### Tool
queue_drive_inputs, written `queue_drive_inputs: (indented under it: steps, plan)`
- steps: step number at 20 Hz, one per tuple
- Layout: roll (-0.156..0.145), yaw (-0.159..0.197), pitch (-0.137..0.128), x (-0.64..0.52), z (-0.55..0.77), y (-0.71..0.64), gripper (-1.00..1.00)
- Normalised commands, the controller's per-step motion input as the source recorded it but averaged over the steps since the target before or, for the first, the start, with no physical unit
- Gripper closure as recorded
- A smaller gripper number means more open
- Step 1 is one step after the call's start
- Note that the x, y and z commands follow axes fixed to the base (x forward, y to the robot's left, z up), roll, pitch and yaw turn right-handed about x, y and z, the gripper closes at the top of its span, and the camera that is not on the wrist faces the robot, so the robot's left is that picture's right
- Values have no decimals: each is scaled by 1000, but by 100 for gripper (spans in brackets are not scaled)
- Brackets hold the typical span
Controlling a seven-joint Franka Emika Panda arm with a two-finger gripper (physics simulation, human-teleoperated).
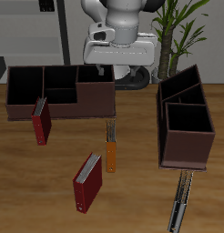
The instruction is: Place the left red book into the back desk caddy's left compartment and place the right red book into the left desk caddy's right compartment and place the orange book into the left desk caddy's back compartment
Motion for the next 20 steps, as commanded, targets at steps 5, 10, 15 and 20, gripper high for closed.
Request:
queue_drive_inputs:
  steps: [5, 10, 15, 20]
  plan:
    - [-20, 1, -8, 158, 39, 5, -100]
    - [-47, 45, -42, 790, 61, 101, -100]
    - [6, 13, -8, 412, 24, 46, -100]
    - [-15, 29, -12, 476, -9, 9, -100]
